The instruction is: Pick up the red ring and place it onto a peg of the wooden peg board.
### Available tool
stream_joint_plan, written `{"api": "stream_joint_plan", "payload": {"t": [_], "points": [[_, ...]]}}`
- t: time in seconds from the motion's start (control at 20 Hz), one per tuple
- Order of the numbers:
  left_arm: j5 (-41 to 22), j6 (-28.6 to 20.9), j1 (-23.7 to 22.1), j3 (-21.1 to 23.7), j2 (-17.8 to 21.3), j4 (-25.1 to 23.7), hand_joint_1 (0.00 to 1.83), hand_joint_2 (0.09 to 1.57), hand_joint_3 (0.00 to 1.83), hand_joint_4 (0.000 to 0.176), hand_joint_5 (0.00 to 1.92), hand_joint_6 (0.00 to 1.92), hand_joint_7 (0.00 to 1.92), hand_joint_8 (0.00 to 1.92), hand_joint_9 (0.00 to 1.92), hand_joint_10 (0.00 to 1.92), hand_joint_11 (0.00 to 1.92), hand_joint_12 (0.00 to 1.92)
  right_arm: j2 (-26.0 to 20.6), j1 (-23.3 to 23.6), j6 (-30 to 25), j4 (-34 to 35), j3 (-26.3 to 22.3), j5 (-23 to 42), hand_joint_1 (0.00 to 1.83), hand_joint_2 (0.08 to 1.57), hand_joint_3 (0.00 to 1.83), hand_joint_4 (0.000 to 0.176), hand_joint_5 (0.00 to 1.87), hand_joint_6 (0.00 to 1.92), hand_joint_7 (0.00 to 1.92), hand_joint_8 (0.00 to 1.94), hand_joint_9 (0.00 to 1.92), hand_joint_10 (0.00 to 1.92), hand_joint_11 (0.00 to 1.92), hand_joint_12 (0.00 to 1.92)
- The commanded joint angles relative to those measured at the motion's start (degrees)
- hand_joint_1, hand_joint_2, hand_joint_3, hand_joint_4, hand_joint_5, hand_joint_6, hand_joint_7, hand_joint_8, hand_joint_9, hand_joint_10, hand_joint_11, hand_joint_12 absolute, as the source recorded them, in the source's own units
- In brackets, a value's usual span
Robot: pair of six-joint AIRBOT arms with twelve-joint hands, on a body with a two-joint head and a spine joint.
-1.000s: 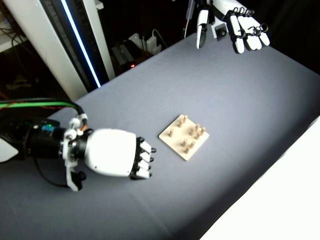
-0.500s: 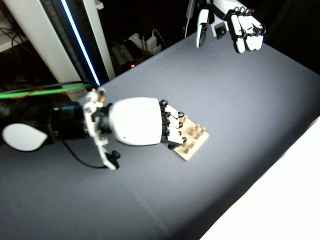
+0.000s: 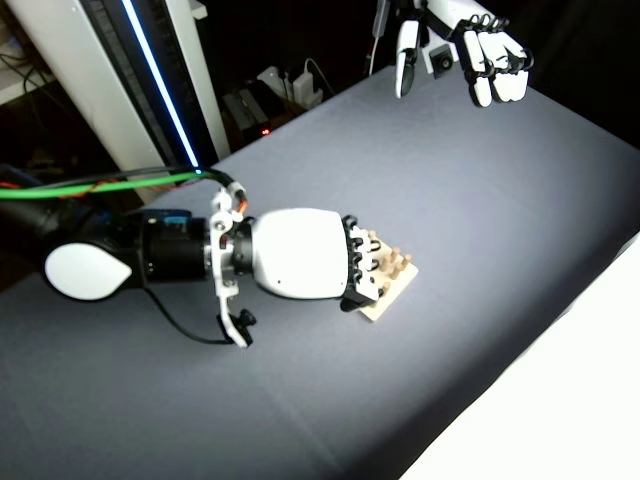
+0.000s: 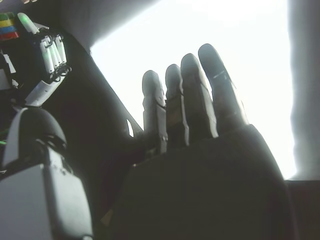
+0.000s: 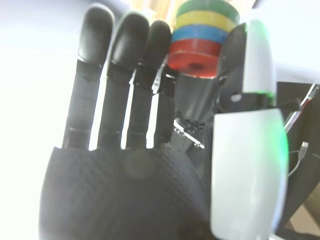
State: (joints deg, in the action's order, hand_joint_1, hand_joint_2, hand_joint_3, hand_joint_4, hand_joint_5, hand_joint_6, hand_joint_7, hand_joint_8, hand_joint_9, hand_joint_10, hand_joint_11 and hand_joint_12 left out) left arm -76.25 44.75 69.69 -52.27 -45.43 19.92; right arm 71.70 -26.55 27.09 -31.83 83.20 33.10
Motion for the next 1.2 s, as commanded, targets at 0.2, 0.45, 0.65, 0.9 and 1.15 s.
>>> {"api": "stream_joint_plan", "payload": {"t": [0.2, 0.45, 0.65, 0.9, 1.15], "points": [[-7.36, -0.45, -0.16, -0.36, 0.33, -0.25, 0.57, 1.02, 0.0, 0.003, 0.39, 0.0, 0.26, 0.0, 0.25, 0.0, 0.0, 0.81, 0.7, 1.2, 0.07, 0.92, 0.33, 4.17, 1.38, 1.08, 0.0, 0.0, 0.98, 0.88, 1.1, 0.84, 0.96, 1.16, 0.69, 1.35], [-7.67, -0.58, -0.17, -0.3, 0.32, -0.25, 0.58, 1.02, 0.0, 0.007, 0.38, 0.0, 0.25, 0.0, 0.23, 0.0, 0.0, 0.74, 0.95, 1.2, 0.07, 0.49, 0.16, 3.48, 1.38, 1.1, 0.0, 0.0, 0.92, 1.0, 1.05, 0.88, 0.92, 1.19, 0.69, 1.3], [-7.66, -0.62, -0.17, -0.31, 0.28, -0.24, 0.58, 1.01, 0.0, 0.026, 0.38, 0.0, 0.24, 0.0, 0.24, 0.0, 0.0, 0.82, 1.47, 1.2, 0.07, -0.04, -0.11, 3.45, 1.37, 1.13, 0.0, 0.0, 0.86, 1.03, 0.97, 1.04, 0.89, 1.27, 0.77, 1.28], [-7.79, -0.63, -0.17, -0.19, 0.27, -0.24, 0.59, 1.01, 0.0, 0.035, 0.37, 0.0, 0.24, 0.0, 0.23, 0.0, 0.0, 0.74, 1.42, 1.19, 0.07, -0.7, -0.68, 3.31, 1.21, 1.18, 0.0, 0.0, 0.84, 1.06, 0.9, 1.3, 0.83, 1.11, 0.67, 1.59], [-7.93, -0.63, -0.16, -0.07, 0.27, -0.24, 0.6, 1.02, 0.0, 0.033, 0.37, 0.0, 0.24, 0.0, 0.24, 0.0, 0.0, 0.75, 1.4, 1.17, 0.07, -1.77, -1.11, 2.15, 1.2, 1.17, 0.0, 0.0, 0.83, 1.12, 0.92, 1.21, 0.88, 0.9, 0.63, 1.48]]}}
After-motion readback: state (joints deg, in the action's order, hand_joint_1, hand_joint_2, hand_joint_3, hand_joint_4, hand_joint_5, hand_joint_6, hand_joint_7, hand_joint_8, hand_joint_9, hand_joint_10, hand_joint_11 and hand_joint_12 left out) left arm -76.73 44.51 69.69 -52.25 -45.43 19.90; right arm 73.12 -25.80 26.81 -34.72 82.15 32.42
